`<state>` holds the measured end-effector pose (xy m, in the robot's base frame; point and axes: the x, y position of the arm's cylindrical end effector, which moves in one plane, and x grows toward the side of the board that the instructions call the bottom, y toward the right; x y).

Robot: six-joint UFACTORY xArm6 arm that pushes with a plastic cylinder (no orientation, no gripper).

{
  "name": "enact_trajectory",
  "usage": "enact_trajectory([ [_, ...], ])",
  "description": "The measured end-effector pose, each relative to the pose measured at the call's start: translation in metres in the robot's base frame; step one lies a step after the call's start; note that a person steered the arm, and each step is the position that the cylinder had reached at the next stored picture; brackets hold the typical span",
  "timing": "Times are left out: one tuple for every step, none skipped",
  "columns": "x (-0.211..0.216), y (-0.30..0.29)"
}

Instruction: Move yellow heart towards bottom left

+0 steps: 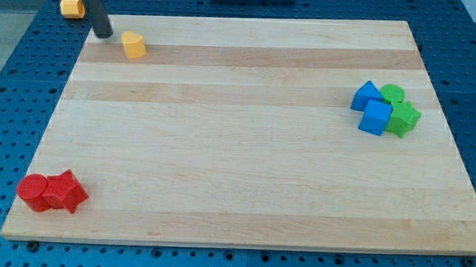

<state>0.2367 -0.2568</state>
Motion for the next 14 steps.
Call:
enact_trajectory([
  [0.014, 0.022],
  [0.043, 0.041],
  [0.073, 0.065],
  [0.09, 0.084],
  [0.085, 0.088],
  [0.072, 0.104],
  [0.079, 0.126],
  [0.117, 0.127],
  [0.162, 0.111],
  [0.182, 0.103],
  [0.159, 0.107],
  [0.145, 0.088],
  [0.16, 0.056],
  [0.201, 0.035],
])
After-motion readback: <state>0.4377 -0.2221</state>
